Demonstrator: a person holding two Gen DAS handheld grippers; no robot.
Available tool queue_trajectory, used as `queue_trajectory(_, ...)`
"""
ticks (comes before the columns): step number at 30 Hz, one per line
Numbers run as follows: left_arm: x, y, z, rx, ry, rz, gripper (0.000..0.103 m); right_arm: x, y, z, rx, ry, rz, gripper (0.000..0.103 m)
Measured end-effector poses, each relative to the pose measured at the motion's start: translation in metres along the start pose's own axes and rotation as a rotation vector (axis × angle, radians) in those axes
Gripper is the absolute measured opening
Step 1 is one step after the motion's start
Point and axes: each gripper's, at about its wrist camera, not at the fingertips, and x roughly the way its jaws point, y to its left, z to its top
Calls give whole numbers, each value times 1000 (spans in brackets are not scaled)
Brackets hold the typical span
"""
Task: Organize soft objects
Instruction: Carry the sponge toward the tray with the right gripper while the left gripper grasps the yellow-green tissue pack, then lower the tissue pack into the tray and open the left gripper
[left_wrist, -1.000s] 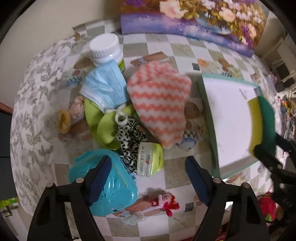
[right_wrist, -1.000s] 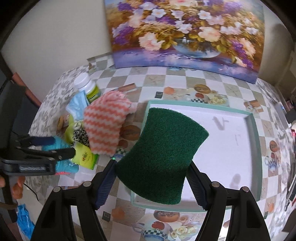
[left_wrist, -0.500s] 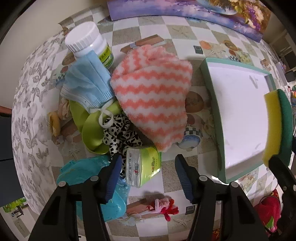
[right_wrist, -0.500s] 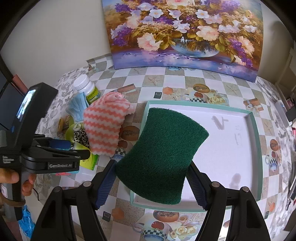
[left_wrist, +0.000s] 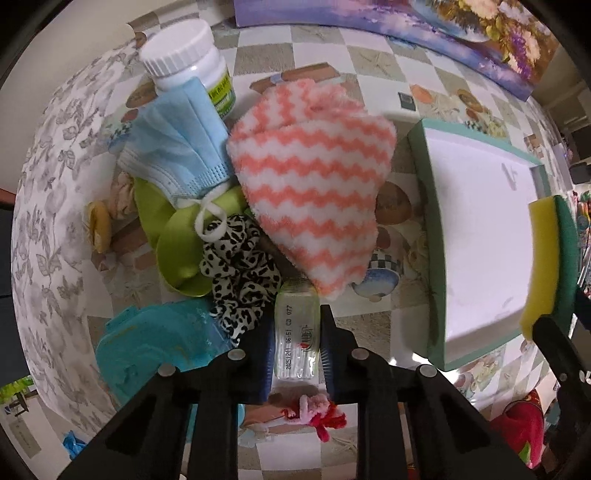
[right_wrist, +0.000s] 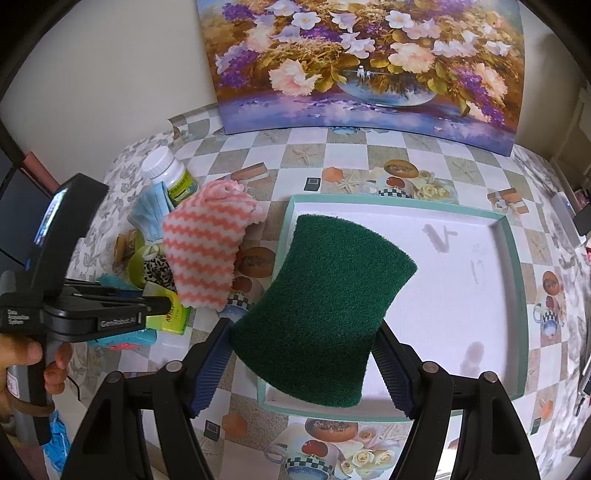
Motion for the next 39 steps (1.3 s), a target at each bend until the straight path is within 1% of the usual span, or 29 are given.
queue_trajectory(3,-21,-1,-5,14,-43,6,23,-8,-3,1,6,-20,6,77)
queue_trajectory(7,-61,-7,-13,20,-132,-34,23,-19,-13,3,29,-50,4,77)
queue_trajectory(9,-83,-19,-13,35,-186,-50,23,-24,-21,5,53,-61,-2,77)
queue_trajectory(11,-97,-34,-10,53,-222,-64,23,-26,-33,6,81,-67,-18,77)
queue_trajectory(13,-103,-52,-7,70,-238,-84,23,-29,-46,8,111,-73,-51,77)
queue_trajectory(16,-96,-80,-1,86,-225,-125,23,-31,-70,10,161,-74,-102,77)
queue_trajectory(20,-78,-117,7,82,-201,-175,23,-28,-109,9,245,-57,-169,77)
queue_trajectory(22,-71,-136,12,88,-198,-185,23,-24,-127,7,279,-44,-209,77)
queue_trajectory(24,-66,-154,15,87,-199,-201,23,-20,-143,6,309,-32,-230,77)
queue_trajectory(26,-60,-169,19,74,-199,-223,23,-15,-159,5,341,-19,-234,77)
queue_trajectory(30,-48,-191,27,30,-220,-241,23,-6,-183,4,384,0,-248,77)
queue_trajectory(33,-33,-200,34,-20,-218,-260,23,0,-195,3,408,8,-252,77)
queue_trajectory(36,-14,-207,40,-60,-202,-296,23,5,-204,3,422,12,-247,77)
queue_trajectory(39,-1,-208,44,-83,-202,-293,23,10,-209,5,424,17,-254,77)
